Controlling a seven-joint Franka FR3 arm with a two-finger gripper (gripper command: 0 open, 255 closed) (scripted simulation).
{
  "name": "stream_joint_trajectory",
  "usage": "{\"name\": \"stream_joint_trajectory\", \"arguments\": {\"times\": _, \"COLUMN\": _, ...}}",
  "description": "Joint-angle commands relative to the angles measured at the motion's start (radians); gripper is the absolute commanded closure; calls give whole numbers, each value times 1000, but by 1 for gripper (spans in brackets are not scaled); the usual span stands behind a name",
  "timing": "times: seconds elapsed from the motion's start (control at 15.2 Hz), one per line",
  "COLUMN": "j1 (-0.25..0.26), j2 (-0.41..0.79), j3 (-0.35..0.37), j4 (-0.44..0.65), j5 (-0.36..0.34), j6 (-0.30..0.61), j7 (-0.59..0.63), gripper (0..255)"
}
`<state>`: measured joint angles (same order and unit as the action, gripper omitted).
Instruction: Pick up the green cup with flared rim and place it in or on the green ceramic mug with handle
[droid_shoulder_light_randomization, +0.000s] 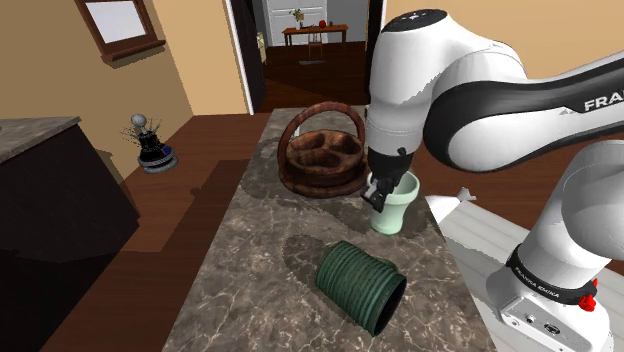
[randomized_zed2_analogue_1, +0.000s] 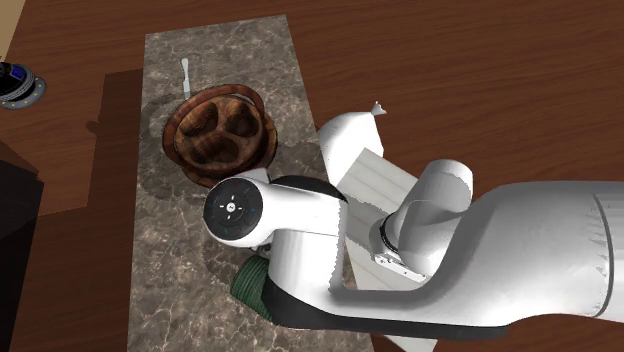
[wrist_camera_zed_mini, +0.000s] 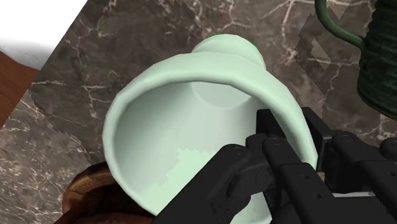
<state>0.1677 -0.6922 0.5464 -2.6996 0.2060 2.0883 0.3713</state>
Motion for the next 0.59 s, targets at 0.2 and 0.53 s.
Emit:
{"name": "stream_joint_trajectory", "arguments": {"times": 0.2, "j1": 0, "j2": -29, "j3": -23, "j4": 50, "j5": -10, "j6": -78, "j7": -9, "gripper": 255}}
{"name": "stream_joint_trajectory", "arguments": {"times": 0.53, "j1": -2, "j2": -48, "j3": -45, "j4": 104, "j5": -22, "j6": -151, "j7": -17, "gripper": 255}}
